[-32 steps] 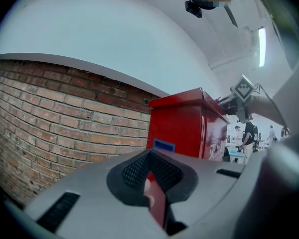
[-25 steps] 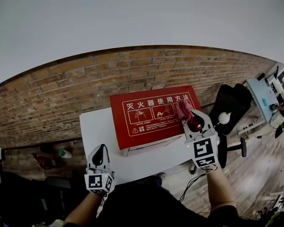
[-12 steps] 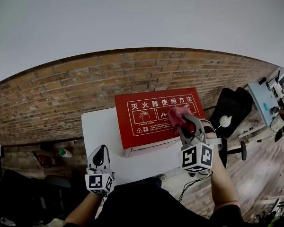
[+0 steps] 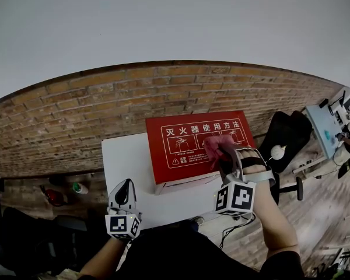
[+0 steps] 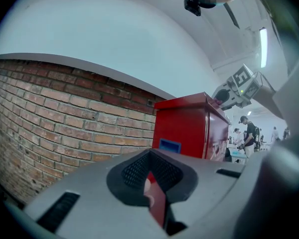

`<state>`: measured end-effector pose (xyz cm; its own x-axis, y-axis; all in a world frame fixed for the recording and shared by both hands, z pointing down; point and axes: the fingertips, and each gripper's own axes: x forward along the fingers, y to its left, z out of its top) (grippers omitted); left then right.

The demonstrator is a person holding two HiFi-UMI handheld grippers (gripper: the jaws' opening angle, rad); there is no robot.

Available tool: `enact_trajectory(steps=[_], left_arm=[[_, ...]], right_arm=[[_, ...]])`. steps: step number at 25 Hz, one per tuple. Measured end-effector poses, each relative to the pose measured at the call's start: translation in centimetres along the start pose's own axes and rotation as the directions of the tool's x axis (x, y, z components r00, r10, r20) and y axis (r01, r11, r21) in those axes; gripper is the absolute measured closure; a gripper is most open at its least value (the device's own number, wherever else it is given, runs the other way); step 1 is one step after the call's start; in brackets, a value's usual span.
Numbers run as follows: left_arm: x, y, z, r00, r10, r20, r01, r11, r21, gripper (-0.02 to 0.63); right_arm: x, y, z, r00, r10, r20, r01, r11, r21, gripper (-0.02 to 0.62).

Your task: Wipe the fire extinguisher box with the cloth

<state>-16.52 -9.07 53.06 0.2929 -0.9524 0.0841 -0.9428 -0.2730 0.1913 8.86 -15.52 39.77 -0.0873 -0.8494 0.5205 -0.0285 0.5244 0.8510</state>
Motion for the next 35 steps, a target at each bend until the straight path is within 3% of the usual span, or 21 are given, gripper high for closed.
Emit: enact_trajectory(steps=[14,35], left_arm=[[-0.9,1.0,-0.3,1.0,-0.027,-0.006,0.027,1.0,0.004,0.588],[-1.3,1.8,1.3,0.991,-0.129,-0.031,0.13,0.992,0.006,0.588]], right_arm=[[-0.3,0.9,3.4,1.0,0.025,-0.007,-0.025,0.999,-0.042,0.497],[-0.4,1.6,10.1,1.0,0.018,-0.013,-0.019,0.996,-0.092,0.497]])
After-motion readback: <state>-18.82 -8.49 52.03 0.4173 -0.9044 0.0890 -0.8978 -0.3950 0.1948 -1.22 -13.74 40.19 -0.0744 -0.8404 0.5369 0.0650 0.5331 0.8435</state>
